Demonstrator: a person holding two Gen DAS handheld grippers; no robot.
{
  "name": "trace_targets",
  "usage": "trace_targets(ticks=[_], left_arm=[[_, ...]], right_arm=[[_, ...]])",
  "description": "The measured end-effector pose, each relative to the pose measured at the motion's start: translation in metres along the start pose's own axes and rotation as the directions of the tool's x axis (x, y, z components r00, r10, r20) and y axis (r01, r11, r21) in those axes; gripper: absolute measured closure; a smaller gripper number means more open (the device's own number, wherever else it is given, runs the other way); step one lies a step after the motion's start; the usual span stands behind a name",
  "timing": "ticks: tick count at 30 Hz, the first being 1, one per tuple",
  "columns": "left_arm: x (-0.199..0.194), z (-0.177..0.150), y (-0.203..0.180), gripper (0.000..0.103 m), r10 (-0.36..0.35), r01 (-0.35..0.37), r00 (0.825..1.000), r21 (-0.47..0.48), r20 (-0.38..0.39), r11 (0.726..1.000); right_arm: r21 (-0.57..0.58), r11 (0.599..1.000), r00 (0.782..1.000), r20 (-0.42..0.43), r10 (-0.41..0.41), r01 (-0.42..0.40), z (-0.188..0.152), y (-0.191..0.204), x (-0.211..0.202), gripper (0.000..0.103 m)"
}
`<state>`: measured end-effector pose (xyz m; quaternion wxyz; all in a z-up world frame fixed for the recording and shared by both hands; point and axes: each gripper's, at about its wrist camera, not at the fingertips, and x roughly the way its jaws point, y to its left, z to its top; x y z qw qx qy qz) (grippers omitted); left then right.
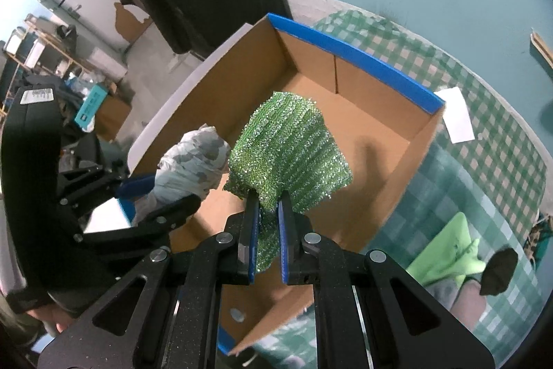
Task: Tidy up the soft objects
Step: 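Open both tools to drop the items into the box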
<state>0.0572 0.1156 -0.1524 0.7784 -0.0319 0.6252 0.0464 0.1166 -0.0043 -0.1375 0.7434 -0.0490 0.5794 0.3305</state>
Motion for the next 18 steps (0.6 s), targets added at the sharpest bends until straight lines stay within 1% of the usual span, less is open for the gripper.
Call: trace_targets(ticks=[3, 6, 8, 10, 12, 13, 14, 17, 18], left_arm=[[0.010, 0.002, 0.004, 0.066, 0.009, -0.009, 1.000, 0.000, -0.021, 1.000], [0.015, 0.003, 0.008, 0.063, 0.009, -0.009, 1.000, -0.001, -0.029, 1.000], [0.017, 0.004, 0.009, 0.063, 0.008, -0.008, 0.999, 0.000, -0.039, 1.000], [0.018, 0.004, 0.010, 0.062, 0.012, -0.012, 0.999, 0.012, -0.050, 1.000], [0.017, 0.004, 0.010, 0.061, 0.028, -0.027, 0.999, 0.018, -0.047, 0.999], [0.016, 0.004, 0.011, 0.060, 0.032, -0.032, 0.999, 0.019, -0.043, 0.999], [0.014, 0.004, 0.012, 0.059, 0.036, -0.036, 0.999, 0.016, -0.039, 0.999], [0.010, 0.005, 0.014, 0.056, 0.043, -0.043, 0.999, 0.006, -0.033, 0.999], [0.007, 0.005, 0.014, 0.055, 0.047, -0.047, 0.998, 0.003, -0.029, 0.999]], right_arm=[[0.007, 1.000, 1.000, -0.010, -0.003, 0.003, 0.005, 0.000, 0.009, 0.095], [0.019, 1.000, 1.000, -0.017, -0.006, 0.006, 0.009, 0.000, 0.017, 0.093], [0.023, 1.000, 1.000, -0.013, -0.007, 0.007, 0.011, 0.000, 0.019, 0.086], [0.026, 1.000, 1.000, -0.014, -0.013, 0.013, 0.013, 0.001, 0.020, 0.084], [0.029, 0.999, 1.000, -0.002, -0.021, 0.021, 0.014, 0.001, 0.018, 0.076], [0.032, 0.999, 1.000, 0.004, -0.028, 0.028, 0.014, 0.002, 0.016, 0.067], [0.034, 0.999, 0.999, 0.006, -0.032, 0.032, 0.015, 0.001, 0.015, 0.061], [0.047, 0.998, 0.999, 0.023, -0.043, 0.042, 0.016, -0.001, 0.011, 0.050], [0.050, 0.998, 0.999, 0.025, -0.045, 0.044, 0.016, -0.002, 0.010, 0.049]])
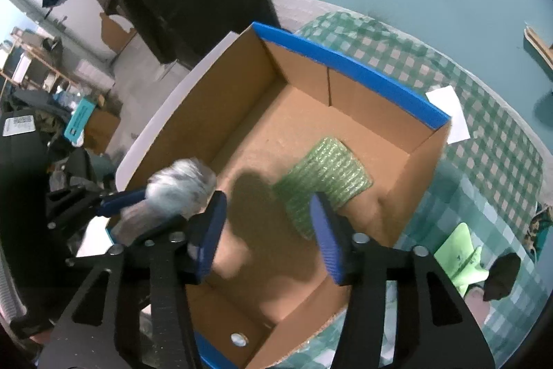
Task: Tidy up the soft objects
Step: 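Open both tools to drop the items into the box, then move both tools back over the remaining items on the bed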
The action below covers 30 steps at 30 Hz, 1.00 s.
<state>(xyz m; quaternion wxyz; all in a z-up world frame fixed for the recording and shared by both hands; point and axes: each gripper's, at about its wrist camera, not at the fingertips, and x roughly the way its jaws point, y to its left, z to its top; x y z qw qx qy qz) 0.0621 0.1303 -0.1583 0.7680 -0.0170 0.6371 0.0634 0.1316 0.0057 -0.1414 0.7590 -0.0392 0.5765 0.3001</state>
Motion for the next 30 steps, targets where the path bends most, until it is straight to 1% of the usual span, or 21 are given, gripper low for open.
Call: trace_targets(ticks=[3, 9, 13, 15, 23, 30], left_arm=[[-0.008, 0.000, 0.000, 0.051, 0.013, -0.013, 1.000, 0.001, 0.019, 1.000], [-0.025, -0.001, -0.005, 0.049, 0.034, -0.034, 0.998, 0.018, 0.050, 0.999], [-0.035, 0.000, -0.009, 0.048, 0.027, -0.028, 0.998, 0.017, 0.063, 0.999], [-0.042, -0.001, -0.012, 0.045, 0.021, -0.023, 0.997, 0.020, 0.074, 1.000], [-0.070, -0.007, -0.035, 0.045, 0.014, -0.021, 0.992, 0.059, 0.122, 0.998], [-0.087, -0.012, -0.057, 0.044, 0.003, -0.018, 0.990, 0.100, 0.143, 0.995]], right_arm=[[0.004, 1.000, 1.000, 0.003, 0.005, -0.005, -0.001, -0.001, -0.003, 0.048], [0.017, 1.000, 1.000, 0.021, 0.018, -0.018, -0.005, -0.005, -0.016, 0.047], [0.026, 0.999, 0.999, 0.043, 0.022, -0.023, -0.011, -0.008, -0.031, 0.046], [0.030, 0.999, 0.999, 0.050, 0.021, -0.023, -0.015, -0.011, -0.038, 0.046], [0.053, 0.998, 0.997, 0.082, 0.009, -0.013, -0.032, -0.025, -0.069, 0.043], [0.083, 0.997, 0.995, 0.104, -0.001, -0.008, -0.050, -0.042, -0.094, 0.043]])
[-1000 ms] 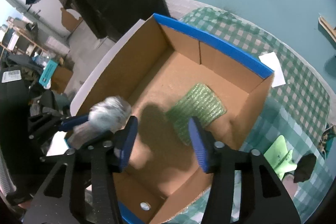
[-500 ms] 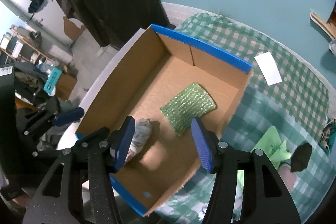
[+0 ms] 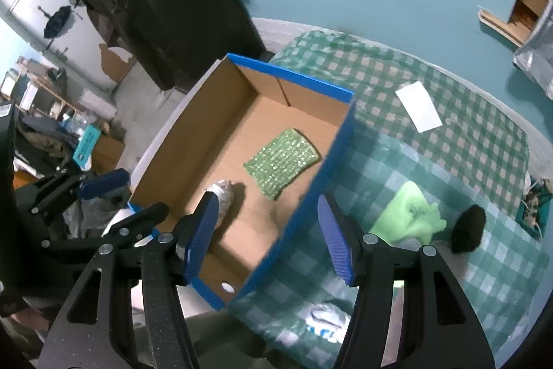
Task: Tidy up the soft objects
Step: 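Move both tools back over the remaining items on the bed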
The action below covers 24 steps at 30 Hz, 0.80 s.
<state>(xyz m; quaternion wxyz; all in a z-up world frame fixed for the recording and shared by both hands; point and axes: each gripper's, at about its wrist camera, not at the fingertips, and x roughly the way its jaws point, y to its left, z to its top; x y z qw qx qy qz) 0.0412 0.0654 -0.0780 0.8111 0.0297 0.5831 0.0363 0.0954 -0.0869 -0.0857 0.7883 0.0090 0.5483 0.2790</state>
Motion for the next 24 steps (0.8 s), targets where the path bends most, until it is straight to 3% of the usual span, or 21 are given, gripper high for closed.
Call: trace_targets(ticks=[24], left_arm=[[-0.038, -0.015, -0.078, 0.039, -0.036, 0.029, 0.998, 0.143, 0.045, 0.989]], right_arm=[[0.163, 0.984, 0.998, -0.011, -0.069, 0.069, -0.073, -0.074, -0.060, 0.042]])
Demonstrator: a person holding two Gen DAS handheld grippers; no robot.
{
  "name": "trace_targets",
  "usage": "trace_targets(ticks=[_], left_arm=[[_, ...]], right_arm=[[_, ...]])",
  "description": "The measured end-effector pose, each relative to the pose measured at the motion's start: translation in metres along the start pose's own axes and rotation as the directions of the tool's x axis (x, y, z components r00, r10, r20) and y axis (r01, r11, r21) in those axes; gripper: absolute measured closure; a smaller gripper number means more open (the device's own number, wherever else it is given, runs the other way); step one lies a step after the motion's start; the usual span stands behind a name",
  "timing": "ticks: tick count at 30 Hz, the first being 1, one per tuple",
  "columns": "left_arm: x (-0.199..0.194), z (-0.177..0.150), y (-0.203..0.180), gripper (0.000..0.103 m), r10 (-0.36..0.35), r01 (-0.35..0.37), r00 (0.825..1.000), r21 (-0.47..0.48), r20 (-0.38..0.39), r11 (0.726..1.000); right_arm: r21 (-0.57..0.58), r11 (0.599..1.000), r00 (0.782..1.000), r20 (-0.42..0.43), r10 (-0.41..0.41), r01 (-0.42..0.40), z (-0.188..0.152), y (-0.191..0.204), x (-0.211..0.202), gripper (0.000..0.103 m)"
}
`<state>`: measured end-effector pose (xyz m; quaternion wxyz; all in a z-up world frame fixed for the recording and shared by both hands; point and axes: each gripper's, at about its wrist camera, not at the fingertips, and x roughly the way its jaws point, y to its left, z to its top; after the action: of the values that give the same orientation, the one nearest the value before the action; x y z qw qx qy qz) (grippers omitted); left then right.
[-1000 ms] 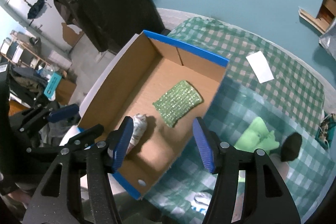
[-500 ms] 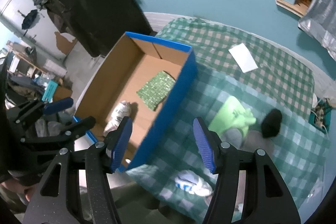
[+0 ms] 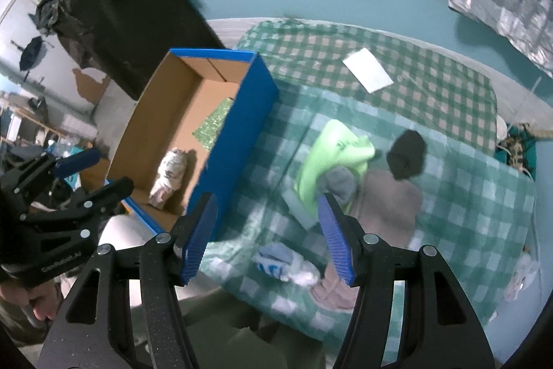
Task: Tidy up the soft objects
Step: 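Move both tools back over the remaining items on the bed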
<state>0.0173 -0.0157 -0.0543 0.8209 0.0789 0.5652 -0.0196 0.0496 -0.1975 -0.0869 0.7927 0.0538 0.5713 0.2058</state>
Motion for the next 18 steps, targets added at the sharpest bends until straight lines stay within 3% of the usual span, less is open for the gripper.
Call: trace_targets(ticks=[7, 11, 18], left_arm=[[0.003, -0.005, -0.019, 0.034, -0.015, 0.015, 1.000, 0.029, -0.004, 0.999], [0.013, -0.012, -0.030, 0.031, -0.066, 0.066, 0.998, 0.035, -0.013, 0.997], [0.029, -0.026, -0.051, 0.026, -0.083, 0.088, 0.995, 0.077, -0.056, 0.993]], right_arm=[[0.061, 0.998, 1.000, 0.000, -0.023, 0.023, -0.017, -0.024, -0.008, 0.042], [0.082, 0.996, 0.999, -0.008, -0.045, 0.046, -0.026, -0.035, -0.008, 0.042], [0.125, 0.988, 0.995, -0.061, -0.083, 0.090, -0.044, -0.059, 0.010, 0.042]])
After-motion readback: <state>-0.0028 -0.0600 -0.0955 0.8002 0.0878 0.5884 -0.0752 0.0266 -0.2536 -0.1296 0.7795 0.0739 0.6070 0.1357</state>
